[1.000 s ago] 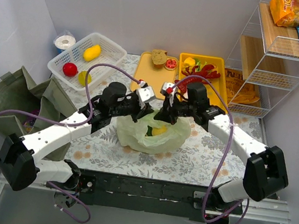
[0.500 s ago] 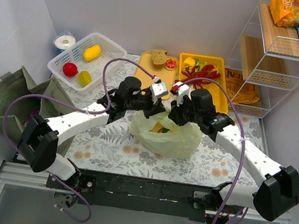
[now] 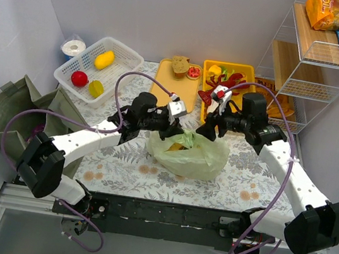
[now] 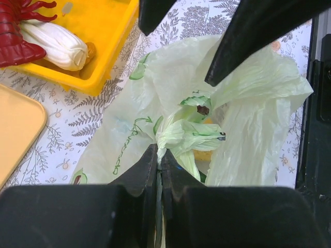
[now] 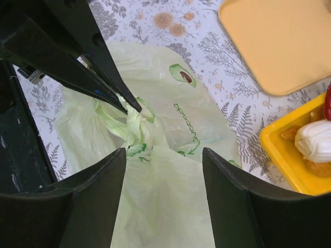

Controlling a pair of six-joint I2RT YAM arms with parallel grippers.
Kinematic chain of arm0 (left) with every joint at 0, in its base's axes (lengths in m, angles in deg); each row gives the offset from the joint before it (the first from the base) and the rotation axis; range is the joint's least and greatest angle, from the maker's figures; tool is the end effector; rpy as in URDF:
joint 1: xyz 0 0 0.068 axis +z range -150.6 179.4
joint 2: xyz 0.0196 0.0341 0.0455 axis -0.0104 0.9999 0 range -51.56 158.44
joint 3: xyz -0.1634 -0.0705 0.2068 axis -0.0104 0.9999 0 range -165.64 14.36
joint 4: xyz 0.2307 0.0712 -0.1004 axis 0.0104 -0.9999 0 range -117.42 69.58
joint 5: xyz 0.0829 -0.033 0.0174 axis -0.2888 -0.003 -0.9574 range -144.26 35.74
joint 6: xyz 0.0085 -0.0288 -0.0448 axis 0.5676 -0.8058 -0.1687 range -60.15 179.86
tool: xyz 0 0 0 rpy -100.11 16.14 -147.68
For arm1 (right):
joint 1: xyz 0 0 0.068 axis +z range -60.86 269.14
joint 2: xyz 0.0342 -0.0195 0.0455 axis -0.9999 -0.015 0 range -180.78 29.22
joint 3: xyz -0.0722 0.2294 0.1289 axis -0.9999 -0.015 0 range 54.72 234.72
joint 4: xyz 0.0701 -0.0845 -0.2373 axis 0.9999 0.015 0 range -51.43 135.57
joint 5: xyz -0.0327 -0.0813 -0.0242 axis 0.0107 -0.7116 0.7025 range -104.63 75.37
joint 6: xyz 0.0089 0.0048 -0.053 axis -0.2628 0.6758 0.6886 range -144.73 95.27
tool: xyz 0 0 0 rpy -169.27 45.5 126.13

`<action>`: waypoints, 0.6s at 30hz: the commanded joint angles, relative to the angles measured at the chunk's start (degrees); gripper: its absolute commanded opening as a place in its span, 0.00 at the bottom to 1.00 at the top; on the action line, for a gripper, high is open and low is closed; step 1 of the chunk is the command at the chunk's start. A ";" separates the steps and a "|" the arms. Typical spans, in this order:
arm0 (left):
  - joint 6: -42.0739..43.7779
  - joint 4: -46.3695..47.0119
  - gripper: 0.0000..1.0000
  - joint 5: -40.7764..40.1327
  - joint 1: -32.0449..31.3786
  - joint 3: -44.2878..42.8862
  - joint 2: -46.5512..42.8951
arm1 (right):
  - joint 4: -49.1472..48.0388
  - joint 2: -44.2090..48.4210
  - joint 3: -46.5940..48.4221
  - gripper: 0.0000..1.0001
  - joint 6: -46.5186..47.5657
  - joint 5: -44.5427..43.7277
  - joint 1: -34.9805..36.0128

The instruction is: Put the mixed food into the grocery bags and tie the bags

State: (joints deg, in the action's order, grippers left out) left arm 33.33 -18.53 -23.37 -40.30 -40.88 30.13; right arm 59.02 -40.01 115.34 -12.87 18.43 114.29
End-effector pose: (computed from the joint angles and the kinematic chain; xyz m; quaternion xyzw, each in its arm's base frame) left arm 0.2368 -0.2204 0.2758 0.2360 0.7891 -0.4723 0.3139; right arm 0.2346 0.1316 0.3326 -0.3991 0.7378 0.2999 0.4544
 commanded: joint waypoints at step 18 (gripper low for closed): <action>3.67 1.45 0.00 -2.42 -1.34 3.30 -7.69 | 3.63 -17.86 8.46 0.40 12.66 18.80 4.21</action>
State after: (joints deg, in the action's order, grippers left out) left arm 35.67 -17.78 -24.90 -41.28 -38.48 25.21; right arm 59.74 -56.62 120.77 -3.21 38.99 117.70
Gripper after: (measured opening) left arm 0.025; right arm 0.477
